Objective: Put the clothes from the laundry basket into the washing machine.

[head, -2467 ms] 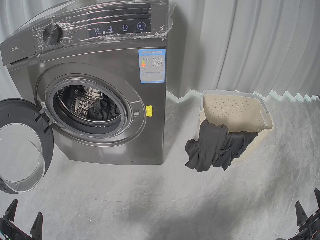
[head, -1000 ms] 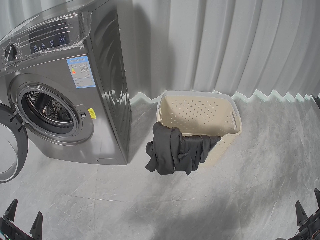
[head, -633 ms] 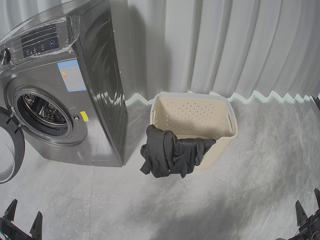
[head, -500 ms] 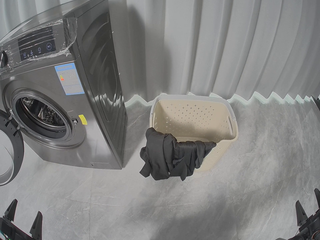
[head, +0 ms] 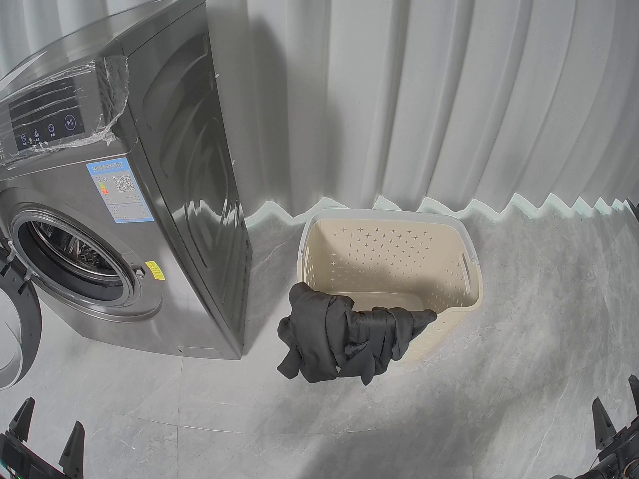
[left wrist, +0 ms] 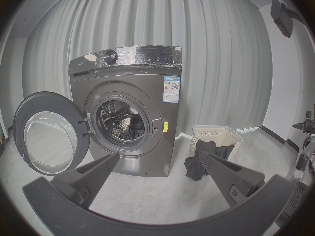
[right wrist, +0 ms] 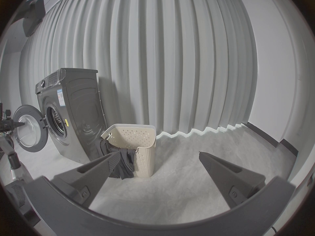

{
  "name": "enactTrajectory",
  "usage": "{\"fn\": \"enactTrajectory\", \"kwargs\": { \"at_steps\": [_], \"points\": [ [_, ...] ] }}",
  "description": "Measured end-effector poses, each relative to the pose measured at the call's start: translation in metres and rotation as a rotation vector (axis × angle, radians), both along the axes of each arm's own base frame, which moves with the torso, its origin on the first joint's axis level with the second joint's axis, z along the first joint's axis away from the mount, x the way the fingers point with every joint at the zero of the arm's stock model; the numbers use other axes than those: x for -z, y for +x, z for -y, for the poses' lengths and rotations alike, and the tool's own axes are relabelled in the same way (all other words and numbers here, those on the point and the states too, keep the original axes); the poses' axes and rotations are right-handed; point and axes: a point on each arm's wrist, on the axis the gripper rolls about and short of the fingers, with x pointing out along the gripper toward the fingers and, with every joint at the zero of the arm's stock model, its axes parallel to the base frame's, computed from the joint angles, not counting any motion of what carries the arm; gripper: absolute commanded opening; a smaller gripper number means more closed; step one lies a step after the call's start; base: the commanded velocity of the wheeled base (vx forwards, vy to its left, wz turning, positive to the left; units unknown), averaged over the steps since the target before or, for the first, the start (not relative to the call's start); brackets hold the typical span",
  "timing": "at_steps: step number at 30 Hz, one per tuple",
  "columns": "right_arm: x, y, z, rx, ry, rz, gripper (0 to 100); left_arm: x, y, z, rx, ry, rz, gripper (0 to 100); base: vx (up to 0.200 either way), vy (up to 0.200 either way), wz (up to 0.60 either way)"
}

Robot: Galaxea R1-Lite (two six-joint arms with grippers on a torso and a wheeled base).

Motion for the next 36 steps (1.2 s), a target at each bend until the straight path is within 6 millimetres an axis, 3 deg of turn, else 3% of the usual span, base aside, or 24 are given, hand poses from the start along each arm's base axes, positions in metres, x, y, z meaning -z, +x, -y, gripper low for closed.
{"fn": "enactTrajectory", "kwargs": {
  "at_steps": [4,9,13,25,36],
  "points": [
    [-0.006,-0.001,0.0,-0.004,0.018,0.046,100,0.0,0.0,0.0,0.0,-0.001,0.0,100,0.0,0.0,0.0],
    [-0.038,-0.009,-0.001,-0.029,0.064,0.143,100,0.0,0.0,0.0,0.0,0.0,0.0,100,0.0,0.0,0.0],
    [-0.054,-0.003,-0.002,-0.086,0.076,0.094,100,0.0,0.0,0.0,0.001,0.0,0.0,100,0.0,0.0,0.0],
    [-0.07,0.067,-0.008,-0.277,0.081,-0.244,100,0.0,0.0,0.0,0.002,0.0,0.0,100,0.0,0.0,0.0],
    [-0.064,0.136,-0.038,-0.442,0.169,-0.429,100,0.0,0.0,0.0,0.003,0.0,0.0,100,0.0,0.0,0.0]
  ]
}}
